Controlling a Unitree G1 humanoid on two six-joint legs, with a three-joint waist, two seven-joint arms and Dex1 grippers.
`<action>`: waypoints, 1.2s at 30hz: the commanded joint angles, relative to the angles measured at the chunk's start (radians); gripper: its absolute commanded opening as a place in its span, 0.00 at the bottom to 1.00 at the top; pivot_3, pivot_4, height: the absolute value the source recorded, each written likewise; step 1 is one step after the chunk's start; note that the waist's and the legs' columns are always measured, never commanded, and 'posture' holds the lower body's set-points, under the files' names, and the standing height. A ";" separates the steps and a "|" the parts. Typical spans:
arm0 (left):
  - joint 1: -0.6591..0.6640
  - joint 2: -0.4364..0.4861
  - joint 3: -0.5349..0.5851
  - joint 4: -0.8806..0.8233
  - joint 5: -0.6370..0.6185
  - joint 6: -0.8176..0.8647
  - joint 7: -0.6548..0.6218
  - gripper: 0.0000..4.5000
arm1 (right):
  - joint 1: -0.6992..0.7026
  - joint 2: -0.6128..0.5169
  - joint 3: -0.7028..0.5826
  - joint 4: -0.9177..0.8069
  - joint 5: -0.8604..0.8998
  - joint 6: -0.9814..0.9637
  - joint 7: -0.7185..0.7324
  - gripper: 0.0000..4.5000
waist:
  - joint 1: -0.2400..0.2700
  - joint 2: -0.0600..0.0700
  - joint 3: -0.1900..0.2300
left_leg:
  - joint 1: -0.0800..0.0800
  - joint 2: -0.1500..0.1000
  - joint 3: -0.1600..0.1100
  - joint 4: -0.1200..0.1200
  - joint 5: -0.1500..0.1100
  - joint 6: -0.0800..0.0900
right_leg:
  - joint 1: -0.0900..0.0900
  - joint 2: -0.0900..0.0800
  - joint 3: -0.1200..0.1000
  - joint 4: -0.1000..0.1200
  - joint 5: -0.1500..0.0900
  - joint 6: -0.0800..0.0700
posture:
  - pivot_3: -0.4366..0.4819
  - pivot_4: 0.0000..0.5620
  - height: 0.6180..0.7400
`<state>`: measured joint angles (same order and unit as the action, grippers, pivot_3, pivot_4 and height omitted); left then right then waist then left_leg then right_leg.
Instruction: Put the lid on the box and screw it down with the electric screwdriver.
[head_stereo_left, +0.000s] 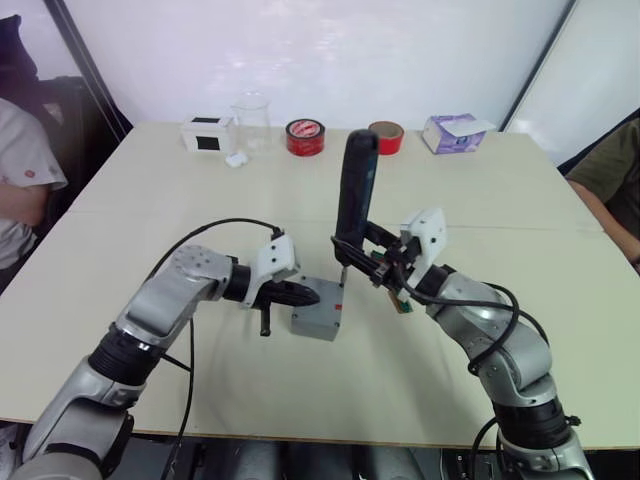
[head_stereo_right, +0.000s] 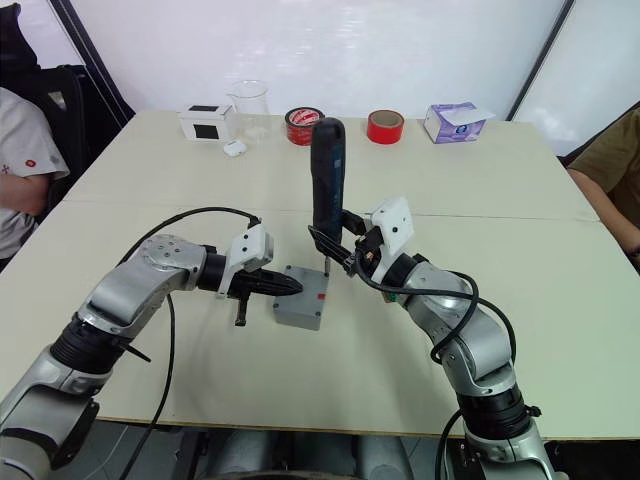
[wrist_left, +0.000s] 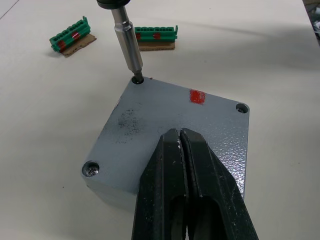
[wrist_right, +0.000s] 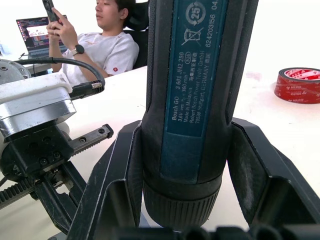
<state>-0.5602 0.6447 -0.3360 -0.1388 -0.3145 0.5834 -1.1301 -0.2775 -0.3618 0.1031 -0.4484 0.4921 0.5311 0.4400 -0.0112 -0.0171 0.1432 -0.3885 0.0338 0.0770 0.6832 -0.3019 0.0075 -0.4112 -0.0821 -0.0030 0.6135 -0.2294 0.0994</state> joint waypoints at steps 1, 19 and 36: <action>0.016 -0.002 0.005 0.000 0.006 0.012 0.004 0.00 | -0.003 0.015 0.000 0.035 -0.009 0.022 -0.005 0.40 | 0.000 0.000 0.000 | 0.000 0.000 0.000 0.000 0.000 0.000 | 0.000 0.000 0.000 0.000 0.000 0.000 | 0.48 0.27 1.00; 0.121 -0.076 0.297 -0.188 -0.301 0.257 0.156 0.00 | -0.558 -0.348 -0.503 0.380 0.807 0.861 -0.255 0.40 | -0.001 0.005 0.014 | -0.020 -0.001 0.001 0.000 0.000 0.001 | -0.019 -0.001 -0.001 0.000 0.001 0.001 | 0.48 0.27 1.00; 0.223 0.083 0.331 -0.447 -0.425 0.326 0.187 0.00 | -0.524 -0.678 -0.027 0.791 0.592 1.083 -0.085 0.40 | -0.002 0.009 0.023 | -0.022 -0.004 0.003 0.000 -0.002 0.004 | -0.022 0.001 0.001 -0.002 0.001 0.001 | 0.48 0.27 1.00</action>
<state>-0.3400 0.7220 -0.0253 -0.5469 -0.7123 0.8967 -0.9639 -0.7641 -1.0316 0.0847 0.3419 1.1126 1.6084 0.3283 -0.0131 -0.0078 0.1660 -0.4102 0.0302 0.0802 0.6831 -0.3041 0.0118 -0.4331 -0.0812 -0.0015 0.6118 -0.2288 0.1003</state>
